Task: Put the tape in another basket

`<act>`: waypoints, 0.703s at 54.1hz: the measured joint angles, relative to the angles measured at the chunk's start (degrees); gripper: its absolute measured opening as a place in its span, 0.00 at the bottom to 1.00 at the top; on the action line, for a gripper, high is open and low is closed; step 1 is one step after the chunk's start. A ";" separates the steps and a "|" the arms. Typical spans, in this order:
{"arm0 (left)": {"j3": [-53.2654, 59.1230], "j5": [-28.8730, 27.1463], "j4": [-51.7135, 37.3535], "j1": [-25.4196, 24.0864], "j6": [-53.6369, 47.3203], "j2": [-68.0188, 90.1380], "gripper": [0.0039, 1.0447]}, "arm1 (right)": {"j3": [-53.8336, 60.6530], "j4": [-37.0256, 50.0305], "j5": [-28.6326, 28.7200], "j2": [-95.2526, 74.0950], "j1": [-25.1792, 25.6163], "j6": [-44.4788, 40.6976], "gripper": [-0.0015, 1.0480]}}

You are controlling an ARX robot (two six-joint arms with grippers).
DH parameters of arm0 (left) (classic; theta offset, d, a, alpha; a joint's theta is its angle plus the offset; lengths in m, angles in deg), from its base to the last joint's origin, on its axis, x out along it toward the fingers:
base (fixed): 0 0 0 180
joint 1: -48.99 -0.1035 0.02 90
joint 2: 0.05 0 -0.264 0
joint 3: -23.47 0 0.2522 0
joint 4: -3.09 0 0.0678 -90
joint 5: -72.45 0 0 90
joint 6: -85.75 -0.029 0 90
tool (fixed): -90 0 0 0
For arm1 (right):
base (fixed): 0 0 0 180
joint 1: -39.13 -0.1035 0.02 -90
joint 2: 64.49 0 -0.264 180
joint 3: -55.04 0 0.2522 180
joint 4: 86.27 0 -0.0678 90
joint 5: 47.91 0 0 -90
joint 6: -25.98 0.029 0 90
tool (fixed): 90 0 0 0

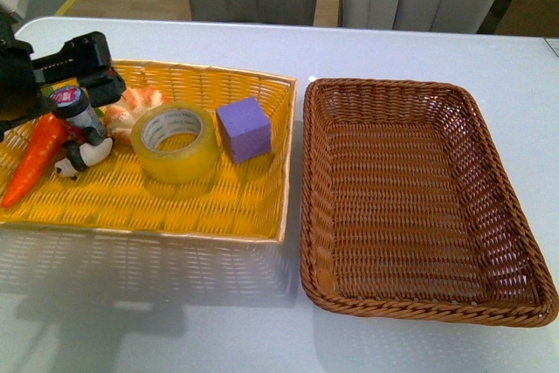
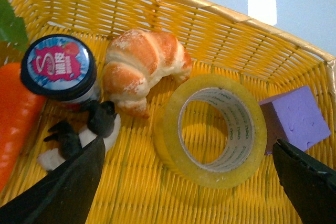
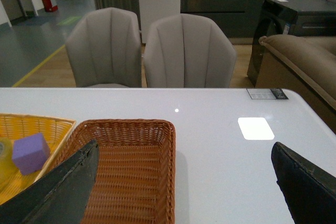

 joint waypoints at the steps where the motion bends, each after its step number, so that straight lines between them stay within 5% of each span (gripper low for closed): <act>1: -0.87 0.17 0.52 0.00 0.00 0.46 0.92 | 0.00 0.00 0.00 0.00 0.00 0.00 0.91; 38: -10.10 5.88 8.26 1.18 3.06 8.79 0.92 | 0.00 0.00 0.00 0.00 0.00 0.00 0.91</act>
